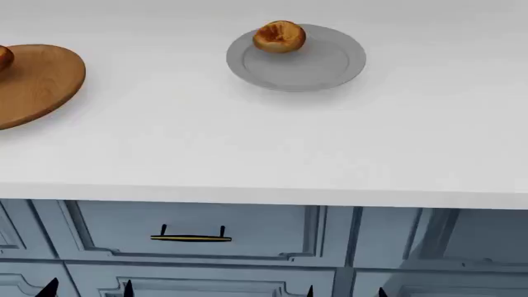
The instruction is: Place all breads on the cutting board.
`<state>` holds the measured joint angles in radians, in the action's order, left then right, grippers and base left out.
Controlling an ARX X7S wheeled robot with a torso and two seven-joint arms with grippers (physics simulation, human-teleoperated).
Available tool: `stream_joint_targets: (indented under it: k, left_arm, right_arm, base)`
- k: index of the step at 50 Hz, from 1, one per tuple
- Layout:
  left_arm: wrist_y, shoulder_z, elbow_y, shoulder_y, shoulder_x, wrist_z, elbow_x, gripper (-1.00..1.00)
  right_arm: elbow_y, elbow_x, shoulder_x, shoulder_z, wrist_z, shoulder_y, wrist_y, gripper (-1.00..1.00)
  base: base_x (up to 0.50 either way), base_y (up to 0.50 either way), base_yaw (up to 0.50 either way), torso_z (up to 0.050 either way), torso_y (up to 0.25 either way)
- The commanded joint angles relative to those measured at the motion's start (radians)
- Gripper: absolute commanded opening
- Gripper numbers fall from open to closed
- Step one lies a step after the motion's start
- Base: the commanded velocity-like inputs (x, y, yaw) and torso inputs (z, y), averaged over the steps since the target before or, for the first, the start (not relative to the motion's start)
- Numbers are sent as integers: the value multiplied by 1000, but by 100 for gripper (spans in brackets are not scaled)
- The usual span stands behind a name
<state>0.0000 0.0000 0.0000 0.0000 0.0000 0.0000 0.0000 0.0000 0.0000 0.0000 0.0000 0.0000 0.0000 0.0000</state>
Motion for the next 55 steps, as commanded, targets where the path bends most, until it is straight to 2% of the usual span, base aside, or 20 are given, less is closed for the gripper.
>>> stream_joint_targets:
  k: [1, 11, 14, 17, 20, 24, 25, 27, 32, 40, 47, 48, 49, 51, 53, 54, 55]
  left_arm:
    - [0, 11, 0, 0, -10, -11, -10, 100]
    - [-2, 45, 16, 4, -44, -38, -52, 100]
    - [-108, 71, 109, 11, -59, -33, -49, 100]
    - [-185, 142, 205, 14, -97, -26, 35, 100]
    - [-282, 142, 294, 11, -116, -9, 26, 100]
    - [-530, 81, 498, -24, -126, 4, -37, 100]
    - [-548, 73, 518, -26, -127, 12, -54, 100]
    - [-679, 23, 616, -56, -124, 15, -107, 100]
    - [-985, -17, 817, -160, -157, 2, -142, 100]
    - [-1274, -92, 939, -348, -231, 19, -178, 100]
    - [-1569, -244, 1026, -561, -292, 86, -242, 100]
    - [-1570, -299, 1008, -583, -337, 51, -324, 100]
    - [-1570, -345, 991, -592, -369, -33, -459, 100]
    - [-1570, -443, 916, -654, -502, -317, -759, 100]
    - [-1569, -504, 834, -713, -579, -573, -1059, 100]
    - [-1564, -492, 820, -727, -591, -602, -1209, 100]
    - [-1558, -486, 816, -729, -602, -616, -1240, 100]
  right_arm:
    - [0, 9, 9, -13, 13, 0, 0, 100]
    - [-22, 36, 44, -44, 52, -8, 3, 100]
    - [-106, -101, 62, -81, 126, 11, 161, 100]
    - [-272, -65, 65, -57, 103, 20, 307, 100]
    - [-417, -83, 84, -56, 97, 41, 434, 100]
    - [-602, -106, 115, -54, 75, 112, 665, 100]
    - [-617, -109, 121, -57, 72, 117, 679, 100]
    - [-682, -121, 136, -64, 55, 168, 780, 100]
    - [-781, -141, 178, -90, 9, 311, 980, 100]
    - [-799, -153, 256, -109, -53, 500, 1174, 100]
    - [-786, -139, 314, -87, -120, 687, 1329, 100]
    - [-784, -132, 314, -68, -133, 727, 1360, 100]
    - [-781, -133, 321, -74, -135, 740, 1371, 100]
    - [-781, -138, 346, -80, -141, 806, 1410, 100]
    - [-786, -135, 363, -64, -158, 866, 1435, 100]
    - [-789, -132, 372, -64, -166, 887, 1447, 100]
    - [-796, -132, 381, -69, -169, 896, 1444, 100]
  base:
    - [0, 0, 0, 0, 0]
    - [0, 0, 0, 0, 0]
    - [0, 0, 0, 0, 0]
    - [0, 0, 0, 0, 0]
    - [0, 0, 0, 0, 0]
    - [0, 0, 0, 0, 0]
    - [0, 0, 0, 0, 0]
    - [0, 0, 0, 0, 0]
    - [0, 0, 0, 0, 0]
    - [0, 0, 0, 0, 0]
    - [0, 0, 0, 0, 0]
    - [0, 0, 0, 0, 0]
    - [0, 0, 0, 0, 0]
    - [0, 0, 0, 0, 0]
    - [0, 0, 0, 0, 0]
    - [0, 0, 0, 0, 0]
    - [0, 0, 0, 0, 0]
